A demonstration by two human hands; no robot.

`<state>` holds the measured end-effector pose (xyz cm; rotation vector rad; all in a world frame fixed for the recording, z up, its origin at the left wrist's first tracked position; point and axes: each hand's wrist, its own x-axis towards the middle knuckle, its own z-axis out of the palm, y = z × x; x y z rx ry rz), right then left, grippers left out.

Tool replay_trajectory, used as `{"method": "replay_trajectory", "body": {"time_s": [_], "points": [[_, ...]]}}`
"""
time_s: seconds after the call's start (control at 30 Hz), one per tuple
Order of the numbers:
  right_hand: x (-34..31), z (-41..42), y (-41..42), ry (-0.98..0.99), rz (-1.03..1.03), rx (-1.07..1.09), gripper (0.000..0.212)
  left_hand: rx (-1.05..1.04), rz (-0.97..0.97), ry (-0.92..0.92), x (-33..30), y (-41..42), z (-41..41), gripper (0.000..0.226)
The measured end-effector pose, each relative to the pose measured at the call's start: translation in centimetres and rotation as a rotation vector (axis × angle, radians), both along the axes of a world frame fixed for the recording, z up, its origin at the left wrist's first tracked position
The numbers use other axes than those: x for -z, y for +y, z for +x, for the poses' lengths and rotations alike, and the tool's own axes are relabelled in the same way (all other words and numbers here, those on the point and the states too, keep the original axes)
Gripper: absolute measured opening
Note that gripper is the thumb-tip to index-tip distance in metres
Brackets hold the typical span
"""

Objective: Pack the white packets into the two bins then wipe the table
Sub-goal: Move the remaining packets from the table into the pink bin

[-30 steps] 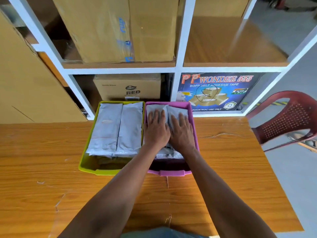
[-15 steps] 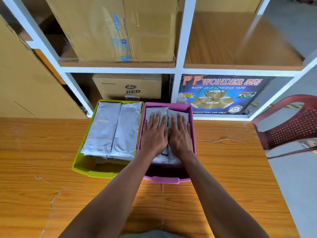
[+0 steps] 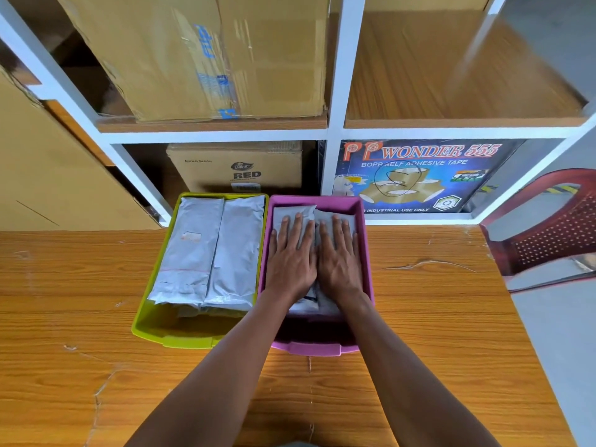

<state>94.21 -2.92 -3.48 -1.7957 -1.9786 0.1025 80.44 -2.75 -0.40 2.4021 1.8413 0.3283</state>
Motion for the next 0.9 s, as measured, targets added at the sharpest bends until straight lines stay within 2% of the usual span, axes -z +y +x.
{"method": "replay_trajectory", "body": {"time_s": [0.13,0.37,0.57,0.9], "points": [[1.5,0.0,0.6,-0.045,0.064,0.011,0.07,0.009,0.005,0.022,0.7,0.2,0.0,0.068],[3.0,0.0,1.0,-0.173,0.02,0.0,0.08,0.025,0.023,0.04,1.3,0.4,0.0,0.069],[4.0,0.0,1.3,-0.171,-0.021,0.014,0.086,0.04,0.035,0.051,1.6,0.5,0.0,0.068],[3.8,-0.2,1.2,-0.138,-0.103,0.01,0.081,0.056,0.026,0.079,1.6,0.4,0.1,0.069]]}}
